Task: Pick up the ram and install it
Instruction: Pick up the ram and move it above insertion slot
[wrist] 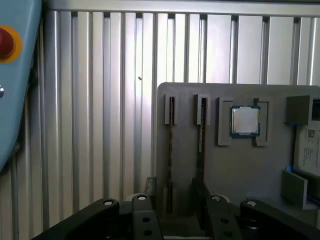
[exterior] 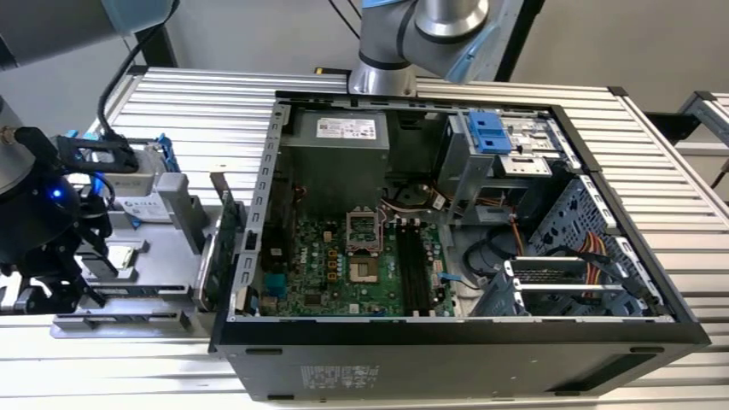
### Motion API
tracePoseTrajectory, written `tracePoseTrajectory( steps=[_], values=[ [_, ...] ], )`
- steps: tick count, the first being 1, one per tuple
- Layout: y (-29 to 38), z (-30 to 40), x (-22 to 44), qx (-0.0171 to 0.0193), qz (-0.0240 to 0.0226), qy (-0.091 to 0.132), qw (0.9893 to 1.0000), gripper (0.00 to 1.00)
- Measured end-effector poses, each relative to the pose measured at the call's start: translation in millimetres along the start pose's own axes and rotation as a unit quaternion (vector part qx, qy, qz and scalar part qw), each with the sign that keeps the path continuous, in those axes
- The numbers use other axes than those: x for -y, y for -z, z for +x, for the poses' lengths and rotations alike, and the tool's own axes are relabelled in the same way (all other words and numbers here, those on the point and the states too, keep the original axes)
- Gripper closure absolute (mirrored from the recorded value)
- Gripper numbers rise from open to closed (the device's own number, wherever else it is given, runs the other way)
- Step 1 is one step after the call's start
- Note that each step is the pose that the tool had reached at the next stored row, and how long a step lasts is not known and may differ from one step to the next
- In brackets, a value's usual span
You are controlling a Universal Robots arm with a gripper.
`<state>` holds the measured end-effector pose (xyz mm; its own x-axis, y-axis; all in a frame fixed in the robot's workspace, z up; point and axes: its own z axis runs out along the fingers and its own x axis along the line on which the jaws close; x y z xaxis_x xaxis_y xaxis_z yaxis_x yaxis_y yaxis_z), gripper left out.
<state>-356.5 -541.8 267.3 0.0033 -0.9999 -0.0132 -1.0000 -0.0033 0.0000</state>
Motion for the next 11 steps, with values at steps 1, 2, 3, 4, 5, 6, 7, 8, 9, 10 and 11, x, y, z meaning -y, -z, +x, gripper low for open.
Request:
tracePoseTrajectory(
  steps=[1,2,3,4,5,6,7,8,9,10,11],
  values=[
    [-1.9,0.7,0.0,0.0,0.0001,-0.001,1.0,0.0],
    [-3.7,0.8,0.0,0.0,0.0001,-0.001,1.0,0.0],
    [-5.4,0.8,-0.1,-0.0002,0.0001,-0.001,1.0,0.0],
    [-7.3,0.9,-0.1,-0.0002,0.0001,-0.002,1.0,0.0],
    [-9.1,0.9,0.0,-0.0003,0.0001,-0.002,1.0,0.0],
    [-10.8,1.0,-0.1,-0.0008,0.0001,-0.002,1.0,0.0],
    [-12.7,1.0,-0.4,-0.0016,0.0001,-0.003,1.0,0.0],
    [-14.5,1.0,-0.7,-0.0022,0.0001,-0.004,1.0,0.0],
    [-16.3,1.1,-1.1,-0.0026,0.0001,-0.004,1.0,0.0],
    [-18.2,1.1,-1.7,-0.003,0.0001,-0.004,1.0,0.0],
    [-20.0,1.1,-2.3,-0.0034,0.0002,-0.004,1.0,0.0]
  ],
)
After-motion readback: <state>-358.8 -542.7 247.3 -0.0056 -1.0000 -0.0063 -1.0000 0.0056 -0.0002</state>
